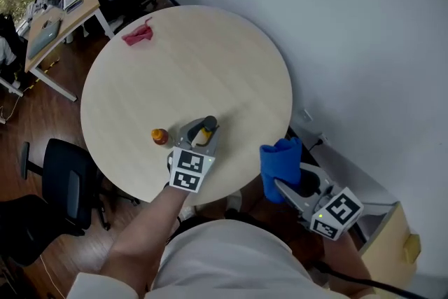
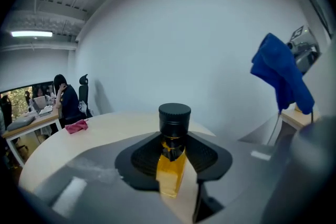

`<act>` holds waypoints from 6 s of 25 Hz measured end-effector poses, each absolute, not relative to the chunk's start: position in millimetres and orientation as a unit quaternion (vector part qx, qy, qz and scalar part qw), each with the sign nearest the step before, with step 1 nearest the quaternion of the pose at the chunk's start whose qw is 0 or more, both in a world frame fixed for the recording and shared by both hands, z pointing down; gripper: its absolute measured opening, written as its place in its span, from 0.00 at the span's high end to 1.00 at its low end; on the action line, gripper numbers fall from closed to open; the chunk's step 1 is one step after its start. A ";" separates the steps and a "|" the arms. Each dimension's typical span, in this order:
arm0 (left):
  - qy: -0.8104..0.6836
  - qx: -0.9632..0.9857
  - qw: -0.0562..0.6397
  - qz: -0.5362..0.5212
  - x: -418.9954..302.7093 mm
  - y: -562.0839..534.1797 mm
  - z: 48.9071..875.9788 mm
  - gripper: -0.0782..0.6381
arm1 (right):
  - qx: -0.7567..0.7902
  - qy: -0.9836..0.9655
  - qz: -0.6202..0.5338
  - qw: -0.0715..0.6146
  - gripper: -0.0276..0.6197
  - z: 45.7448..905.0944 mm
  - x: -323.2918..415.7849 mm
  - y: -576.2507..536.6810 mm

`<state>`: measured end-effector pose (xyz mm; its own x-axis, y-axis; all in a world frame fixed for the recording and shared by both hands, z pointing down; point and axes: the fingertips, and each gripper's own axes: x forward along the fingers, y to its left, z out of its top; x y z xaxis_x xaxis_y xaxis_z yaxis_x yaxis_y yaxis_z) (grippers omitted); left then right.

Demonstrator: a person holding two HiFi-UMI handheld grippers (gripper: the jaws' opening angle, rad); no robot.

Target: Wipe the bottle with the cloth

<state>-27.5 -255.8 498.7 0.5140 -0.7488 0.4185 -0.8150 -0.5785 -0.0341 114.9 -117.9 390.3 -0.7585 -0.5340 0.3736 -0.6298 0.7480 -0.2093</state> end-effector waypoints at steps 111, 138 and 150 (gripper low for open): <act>-0.448 0.872 0.094 0.171 -58.9 -259.7 500.3 0.69 | 0.312 -0.889 0.278 0.187 0.72 486.9 132.3 -96.7; -0.497 0.841 0.068 0.205 -103.7 -146.4 462.2 0.63 | 0.224 -0.929 0.242 0.169 0.72 485.4 99.5 -98.3; -0.410 0.893 0.084 0.164 -190.2 -0.9 440.4 0.65 | 0.343 -0.904 0.216 0.135 0.72 449.2 23.4 31.4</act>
<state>-190.2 -0.9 440.4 0.6109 -0.7044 0.3614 -0.7596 -0.6502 0.0166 23.4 31.4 449.2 -0.7283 -0.5619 0.3923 -0.6785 0.6713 -0.2983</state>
